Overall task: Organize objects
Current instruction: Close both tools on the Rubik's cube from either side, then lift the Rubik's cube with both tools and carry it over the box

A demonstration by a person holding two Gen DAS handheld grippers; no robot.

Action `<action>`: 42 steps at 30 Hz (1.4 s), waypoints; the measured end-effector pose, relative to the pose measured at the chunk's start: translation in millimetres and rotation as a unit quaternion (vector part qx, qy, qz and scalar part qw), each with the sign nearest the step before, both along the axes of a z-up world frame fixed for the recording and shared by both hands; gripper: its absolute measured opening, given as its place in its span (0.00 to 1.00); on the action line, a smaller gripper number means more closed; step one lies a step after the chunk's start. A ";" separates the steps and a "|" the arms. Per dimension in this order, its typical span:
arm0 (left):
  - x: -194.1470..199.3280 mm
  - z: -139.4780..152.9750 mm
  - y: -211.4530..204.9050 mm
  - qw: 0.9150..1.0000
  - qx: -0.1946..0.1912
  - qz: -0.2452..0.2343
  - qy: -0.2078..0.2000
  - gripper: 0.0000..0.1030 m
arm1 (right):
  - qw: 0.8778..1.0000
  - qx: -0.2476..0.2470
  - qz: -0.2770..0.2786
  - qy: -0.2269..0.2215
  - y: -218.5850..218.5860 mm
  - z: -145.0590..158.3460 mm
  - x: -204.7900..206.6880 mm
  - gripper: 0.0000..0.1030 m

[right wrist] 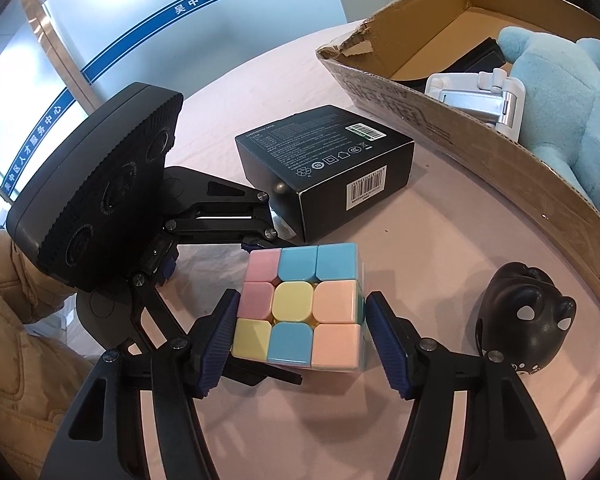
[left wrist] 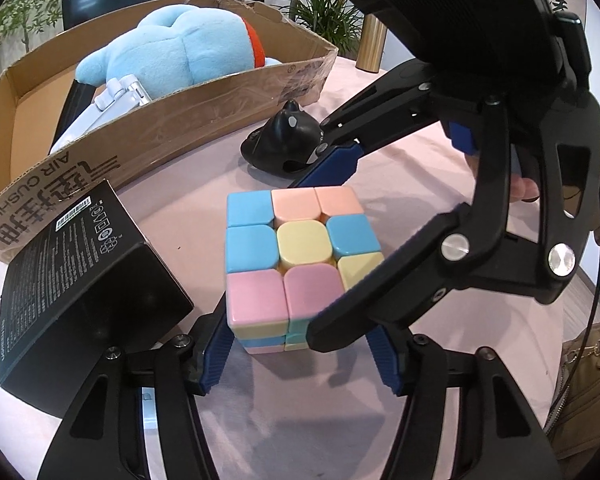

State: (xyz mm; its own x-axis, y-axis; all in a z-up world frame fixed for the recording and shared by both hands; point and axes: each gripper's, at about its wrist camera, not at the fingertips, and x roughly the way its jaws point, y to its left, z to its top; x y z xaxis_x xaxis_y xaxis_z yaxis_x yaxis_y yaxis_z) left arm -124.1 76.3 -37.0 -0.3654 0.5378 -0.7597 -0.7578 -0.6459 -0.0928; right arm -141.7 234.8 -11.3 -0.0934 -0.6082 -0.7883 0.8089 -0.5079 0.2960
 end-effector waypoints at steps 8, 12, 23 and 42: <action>-2.3 -1.3 -1.5 1.000 -0.002 0.001 0.001 0.57 | 1.000 0.010 -0.001 0.005 -4.9 -0.2 2.1 0.61; -3.2 -2.1 -1.8 1.000 -0.006 0.002 0.005 0.56 | 1.000 0.013 -0.005 0.010 -5.6 -0.5 3.7 0.61; -4.8 -1.3 -4.8 1.000 -0.007 -0.001 0.009 0.56 | 0.999 0.018 -0.004 0.029 -4.2 1.6 10.9 0.59; 22.7 64.6 -8.9 0.999 -0.005 0.010 0.050 0.56 | 0.996 0.015 0.024 0.087 -12.4 55.8 31.0 0.59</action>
State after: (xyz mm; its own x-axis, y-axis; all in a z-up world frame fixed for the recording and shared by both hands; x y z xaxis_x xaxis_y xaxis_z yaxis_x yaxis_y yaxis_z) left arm -101.4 67.4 27.7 -0.4508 0.5217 -0.7243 -0.7496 -0.6618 -0.0102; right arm -110.7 222.4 44.5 -0.2011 -0.5919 -0.7805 0.8701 -0.4740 0.1352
